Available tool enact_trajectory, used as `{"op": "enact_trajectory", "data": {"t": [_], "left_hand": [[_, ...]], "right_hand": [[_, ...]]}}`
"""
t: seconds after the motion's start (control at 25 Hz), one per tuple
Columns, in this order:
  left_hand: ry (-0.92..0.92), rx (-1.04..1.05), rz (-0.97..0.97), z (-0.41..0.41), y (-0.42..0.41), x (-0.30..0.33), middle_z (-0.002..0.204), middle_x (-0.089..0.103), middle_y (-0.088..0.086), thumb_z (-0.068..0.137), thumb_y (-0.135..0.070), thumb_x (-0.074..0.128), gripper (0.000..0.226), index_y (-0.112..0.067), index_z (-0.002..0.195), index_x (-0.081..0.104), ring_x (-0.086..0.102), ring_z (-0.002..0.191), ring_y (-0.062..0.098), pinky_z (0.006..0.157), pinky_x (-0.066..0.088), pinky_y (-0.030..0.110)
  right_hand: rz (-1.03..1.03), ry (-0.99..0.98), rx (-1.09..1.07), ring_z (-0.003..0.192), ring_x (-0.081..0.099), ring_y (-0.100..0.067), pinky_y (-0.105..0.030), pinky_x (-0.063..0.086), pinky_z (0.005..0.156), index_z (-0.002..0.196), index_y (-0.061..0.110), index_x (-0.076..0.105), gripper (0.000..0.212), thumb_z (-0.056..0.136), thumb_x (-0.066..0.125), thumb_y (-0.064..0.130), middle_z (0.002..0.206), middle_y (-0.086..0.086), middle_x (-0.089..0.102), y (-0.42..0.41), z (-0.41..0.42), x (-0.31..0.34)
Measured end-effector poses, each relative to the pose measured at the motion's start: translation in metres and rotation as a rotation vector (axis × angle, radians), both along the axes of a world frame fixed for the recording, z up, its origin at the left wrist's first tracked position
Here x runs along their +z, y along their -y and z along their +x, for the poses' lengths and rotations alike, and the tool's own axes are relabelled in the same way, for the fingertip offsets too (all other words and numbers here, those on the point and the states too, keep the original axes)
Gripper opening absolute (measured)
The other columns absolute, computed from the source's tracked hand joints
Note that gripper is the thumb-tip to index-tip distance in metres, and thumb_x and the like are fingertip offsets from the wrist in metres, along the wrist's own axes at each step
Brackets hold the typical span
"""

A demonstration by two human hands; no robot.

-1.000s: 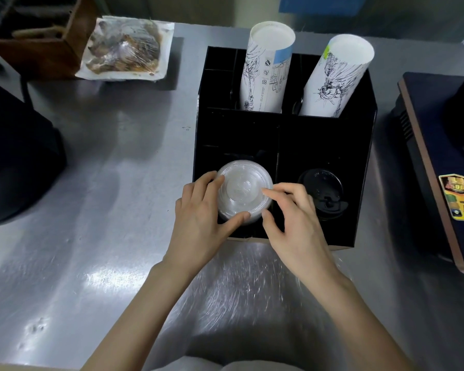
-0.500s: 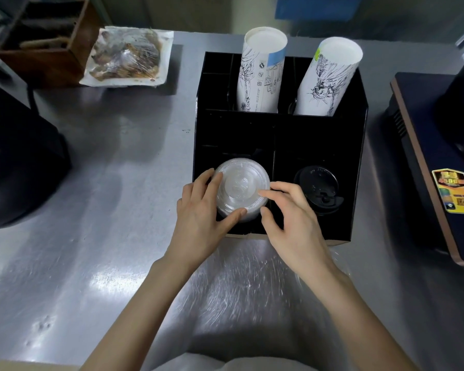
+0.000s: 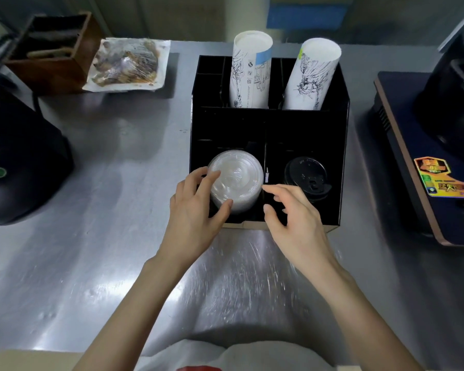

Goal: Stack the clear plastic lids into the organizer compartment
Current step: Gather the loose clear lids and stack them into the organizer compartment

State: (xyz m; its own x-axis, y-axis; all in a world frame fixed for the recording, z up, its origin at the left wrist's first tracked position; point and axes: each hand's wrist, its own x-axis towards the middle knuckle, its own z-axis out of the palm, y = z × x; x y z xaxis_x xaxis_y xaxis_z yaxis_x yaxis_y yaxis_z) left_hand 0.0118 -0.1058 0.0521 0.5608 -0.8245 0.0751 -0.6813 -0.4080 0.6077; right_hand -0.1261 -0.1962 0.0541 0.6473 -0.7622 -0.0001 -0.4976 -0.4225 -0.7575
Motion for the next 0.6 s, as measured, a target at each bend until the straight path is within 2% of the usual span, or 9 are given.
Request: {"op": "enact_trajectory", "data": {"t": [0.08, 0.2, 0.24, 0.36, 0.48, 0.6], "left_hand": [[-0.011, -0.034, -0.040, -0.007, -0.004, 0.003, 0.123, 0.052, 0.008, 0.077, -0.043, 0.038, 0.051, -0.015, 0.118, 0.049, 0.047, 0.109, 0.027, 0.090, 0.034, 0.035], [-0.046, -0.111, -0.042, -0.023, -0.006, 0.005, 0.111, 0.058, 0.003, 0.078, -0.041, 0.036, 0.045, -0.018, 0.112, 0.053, 0.052, 0.100, 0.023, 0.085, 0.042, 0.037], [-0.053, -0.148, -0.033, -0.029, -0.005, 0.004, 0.109, 0.059, 0.002, 0.078, -0.040, 0.036, 0.044, -0.018, 0.111, 0.054, 0.053, 0.098, 0.022, 0.085, 0.044, 0.039], [-0.080, -0.264, -0.005, -0.047, 0.000, -0.002, 0.109, 0.060, 0.004, 0.079, -0.041, 0.034, 0.045, -0.017, 0.111, 0.055, 0.055, 0.099, 0.023, 0.087, 0.046, 0.043], [-0.042, -0.377, 0.055, -0.062, 0.006, -0.013, 0.110, 0.060, 0.007, 0.078, -0.041, 0.033, 0.049, -0.014, 0.113, 0.055, 0.056, 0.100, 0.027, 0.088, 0.045, 0.044], [0.007, -0.493, 0.157, -0.076, 0.014, -0.025, 0.121, 0.055, 0.009, 0.084, -0.031, 0.047, 0.041, -0.012, 0.120, 0.049, 0.050, 0.108, 0.030, 0.094, 0.038, 0.041]], "right_hand": [[-0.001, -0.002, -0.015, 0.105, 0.048, -0.004, -0.014, 0.036, 0.088, 0.121, 0.023, 0.049, 0.033, 0.088, 0.048, 0.018, 0.118, 0.008, 0.049, -0.003, -0.009, -0.001], [0.020, -0.021, -0.044, 0.101, 0.047, -0.001, 0.001, 0.034, 0.079, 0.120, 0.024, 0.050, 0.032, 0.088, 0.048, 0.019, 0.112, 0.012, 0.047, -0.008, -0.027, -0.004], [0.024, -0.031, -0.063, 0.100, 0.048, -0.001, 0.000, 0.034, 0.079, 0.119, 0.025, 0.050, 0.031, 0.088, 0.048, 0.019, 0.111, 0.013, 0.046, -0.009, -0.035, -0.005], [0.037, -0.083, -0.128, 0.105, 0.051, -0.007, -0.016, 0.036, 0.088, 0.118, 0.024, 0.051, 0.031, 0.088, 0.048, 0.020, 0.108, 0.014, 0.046, -0.013, -0.057, -0.009], [0.048, -0.158, -0.189, 0.108, 0.051, -0.014, -0.018, 0.033, 0.087, 0.118, 0.022, 0.052, 0.031, 0.087, 0.050, 0.019, 0.112, 0.006, 0.051, -0.013, -0.078, -0.016], [0.039, -0.264, -0.248, 0.113, 0.050, -0.024, -0.030, 0.037, 0.094, 0.118, 0.019, 0.052, 0.034, 0.084, 0.053, 0.016, 0.119, -0.005, 0.053, -0.011, -0.094, -0.025]]}}
